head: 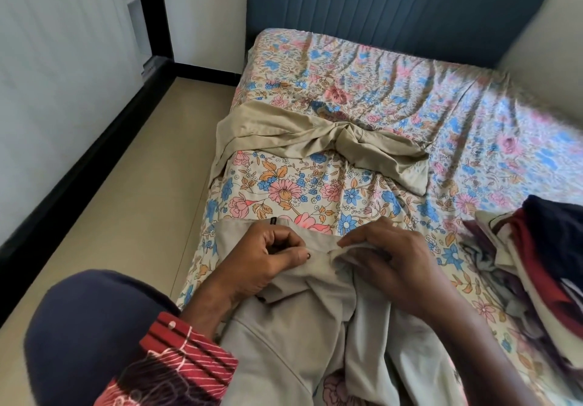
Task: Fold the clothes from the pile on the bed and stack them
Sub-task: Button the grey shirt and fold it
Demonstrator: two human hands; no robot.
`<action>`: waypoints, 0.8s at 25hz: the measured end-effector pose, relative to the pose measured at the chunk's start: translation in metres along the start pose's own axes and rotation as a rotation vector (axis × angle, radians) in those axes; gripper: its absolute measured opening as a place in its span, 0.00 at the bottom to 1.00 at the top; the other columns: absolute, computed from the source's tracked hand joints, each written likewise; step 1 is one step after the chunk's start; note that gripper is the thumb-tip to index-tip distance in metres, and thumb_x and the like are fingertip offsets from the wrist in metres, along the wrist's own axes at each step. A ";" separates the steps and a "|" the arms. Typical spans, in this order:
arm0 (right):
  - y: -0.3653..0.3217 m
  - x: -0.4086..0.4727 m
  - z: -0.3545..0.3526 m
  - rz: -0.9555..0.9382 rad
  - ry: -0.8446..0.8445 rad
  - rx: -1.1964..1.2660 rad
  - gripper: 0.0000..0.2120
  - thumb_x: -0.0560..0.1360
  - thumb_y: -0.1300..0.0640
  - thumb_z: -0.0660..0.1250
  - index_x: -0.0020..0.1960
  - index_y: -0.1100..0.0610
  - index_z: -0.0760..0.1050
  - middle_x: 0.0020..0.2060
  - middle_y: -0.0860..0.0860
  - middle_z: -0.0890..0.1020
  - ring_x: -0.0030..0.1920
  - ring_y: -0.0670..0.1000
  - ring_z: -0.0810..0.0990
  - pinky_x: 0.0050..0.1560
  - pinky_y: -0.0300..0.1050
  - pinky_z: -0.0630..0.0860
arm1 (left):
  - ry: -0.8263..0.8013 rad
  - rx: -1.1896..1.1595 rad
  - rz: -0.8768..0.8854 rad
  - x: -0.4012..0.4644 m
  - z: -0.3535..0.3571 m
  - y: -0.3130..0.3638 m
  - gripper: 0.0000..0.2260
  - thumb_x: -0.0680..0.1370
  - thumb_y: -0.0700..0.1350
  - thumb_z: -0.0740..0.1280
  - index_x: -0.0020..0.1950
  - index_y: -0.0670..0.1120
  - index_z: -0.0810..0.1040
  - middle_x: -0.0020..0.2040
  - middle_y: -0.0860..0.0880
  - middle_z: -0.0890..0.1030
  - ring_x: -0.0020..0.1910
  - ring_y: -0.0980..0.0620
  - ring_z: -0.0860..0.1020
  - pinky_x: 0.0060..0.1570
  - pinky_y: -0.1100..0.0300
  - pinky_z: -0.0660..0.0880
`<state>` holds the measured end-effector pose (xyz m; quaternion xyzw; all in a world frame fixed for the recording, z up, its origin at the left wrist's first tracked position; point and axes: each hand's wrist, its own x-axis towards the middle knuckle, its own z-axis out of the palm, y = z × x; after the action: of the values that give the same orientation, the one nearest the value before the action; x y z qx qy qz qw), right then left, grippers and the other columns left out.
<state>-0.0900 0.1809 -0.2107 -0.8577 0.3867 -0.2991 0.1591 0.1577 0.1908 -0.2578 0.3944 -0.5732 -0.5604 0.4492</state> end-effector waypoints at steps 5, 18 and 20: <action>-0.021 0.009 -0.002 0.064 0.063 0.351 0.18 0.72 0.72 0.64 0.49 0.54 0.86 0.47 0.46 0.87 0.52 0.53 0.85 0.52 0.49 0.80 | 0.004 -0.118 -0.003 -0.004 0.004 0.010 0.04 0.73 0.42 0.73 0.40 0.44 0.85 0.36 0.47 0.82 0.38 0.53 0.78 0.40 0.63 0.75; -0.036 0.022 -0.007 0.063 -0.048 0.249 0.07 0.71 0.63 0.71 0.45 0.54 0.84 0.41 0.46 0.84 0.44 0.52 0.83 0.44 0.44 0.75 | -0.053 -0.247 0.003 -0.008 0.002 0.018 0.05 0.72 0.40 0.72 0.37 0.44 0.85 0.35 0.47 0.81 0.36 0.54 0.78 0.39 0.63 0.75; -0.037 0.027 -0.005 -0.036 -0.090 0.169 0.06 0.72 0.64 0.71 0.46 0.56 0.84 0.42 0.45 0.84 0.45 0.51 0.83 0.47 0.47 0.76 | -0.057 -0.226 0.005 -0.007 0.003 0.018 0.06 0.73 0.40 0.71 0.36 0.46 0.85 0.35 0.48 0.81 0.36 0.55 0.77 0.39 0.63 0.74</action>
<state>-0.0580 0.1846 -0.1780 -0.8606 0.3370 -0.2945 0.2430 0.1576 0.2000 -0.2404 0.3236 -0.5200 -0.6313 0.4758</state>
